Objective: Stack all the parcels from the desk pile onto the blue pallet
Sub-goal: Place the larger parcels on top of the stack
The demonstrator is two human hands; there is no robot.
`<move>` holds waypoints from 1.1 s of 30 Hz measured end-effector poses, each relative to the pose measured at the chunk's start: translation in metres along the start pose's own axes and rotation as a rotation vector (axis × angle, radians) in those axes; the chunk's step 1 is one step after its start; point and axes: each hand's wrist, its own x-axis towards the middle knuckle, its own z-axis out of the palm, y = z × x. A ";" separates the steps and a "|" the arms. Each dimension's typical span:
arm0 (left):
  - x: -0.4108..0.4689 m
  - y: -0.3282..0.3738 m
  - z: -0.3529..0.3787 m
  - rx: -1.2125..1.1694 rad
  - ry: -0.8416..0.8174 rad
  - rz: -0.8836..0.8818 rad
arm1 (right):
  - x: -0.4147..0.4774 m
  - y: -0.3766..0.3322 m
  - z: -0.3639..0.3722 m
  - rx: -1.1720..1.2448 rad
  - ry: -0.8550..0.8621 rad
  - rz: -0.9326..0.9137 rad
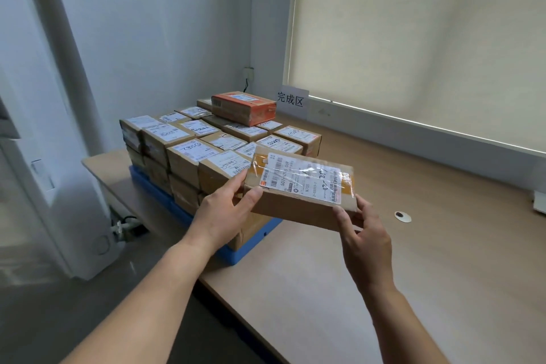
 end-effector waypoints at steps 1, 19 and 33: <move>0.009 0.000 -0.003 0.017 -0.008 0.004 | 0.007 -0.001 0.008 0.005 0.005 -0.001; 0.247 -0.012 -0.007 0.215 -0.113 0.139 | 0.174 0.017 0.125 -0.024 0.154 0.077; 0.387 -0.001 -0.013 0.348 -0.298 0.271 | 0.278 0.002 0.161 -0.191 0.176 0.111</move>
